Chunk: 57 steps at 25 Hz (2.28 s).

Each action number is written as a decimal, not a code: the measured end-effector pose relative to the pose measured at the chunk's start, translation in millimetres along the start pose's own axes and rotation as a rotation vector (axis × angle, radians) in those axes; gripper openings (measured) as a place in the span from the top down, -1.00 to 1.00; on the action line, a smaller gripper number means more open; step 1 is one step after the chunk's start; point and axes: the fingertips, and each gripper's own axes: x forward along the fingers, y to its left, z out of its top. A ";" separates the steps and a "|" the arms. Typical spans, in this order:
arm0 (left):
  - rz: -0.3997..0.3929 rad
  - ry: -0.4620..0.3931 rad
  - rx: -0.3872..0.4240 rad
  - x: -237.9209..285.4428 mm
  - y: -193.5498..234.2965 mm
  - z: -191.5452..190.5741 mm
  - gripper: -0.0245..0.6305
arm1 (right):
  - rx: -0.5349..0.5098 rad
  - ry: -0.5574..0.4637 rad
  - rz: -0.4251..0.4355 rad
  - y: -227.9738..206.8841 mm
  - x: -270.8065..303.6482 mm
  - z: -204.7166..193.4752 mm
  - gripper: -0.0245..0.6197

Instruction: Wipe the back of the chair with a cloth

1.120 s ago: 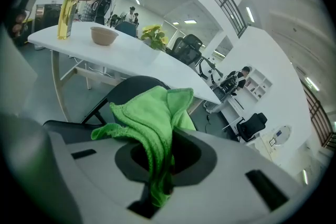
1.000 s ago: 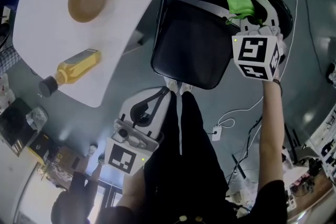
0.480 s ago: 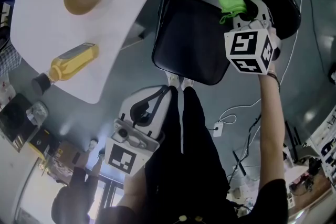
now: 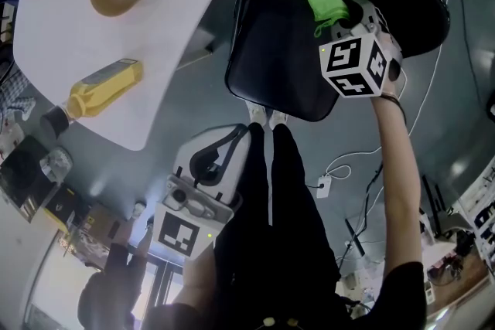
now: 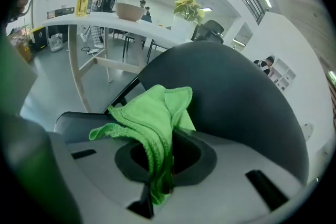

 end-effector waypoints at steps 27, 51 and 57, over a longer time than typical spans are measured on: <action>-0.098 -0.001 0.042 6.7 -29.4 13.6 0.91 | 0.135 -0.076 -0.136 -60.6 -94.3 10.9 0.79; -0.133 0.002 0.019 11.8 -42.6 14.5 0.91 | 0.202 0.035 -0.370 -139.4 -138.0 -57.0 0.79; -0.111 -0.010 0.009 10.7 -35.5 15.2 0.91 | 0.221 0.053 -0.323 -125.4 -120.7 -60.7 0.79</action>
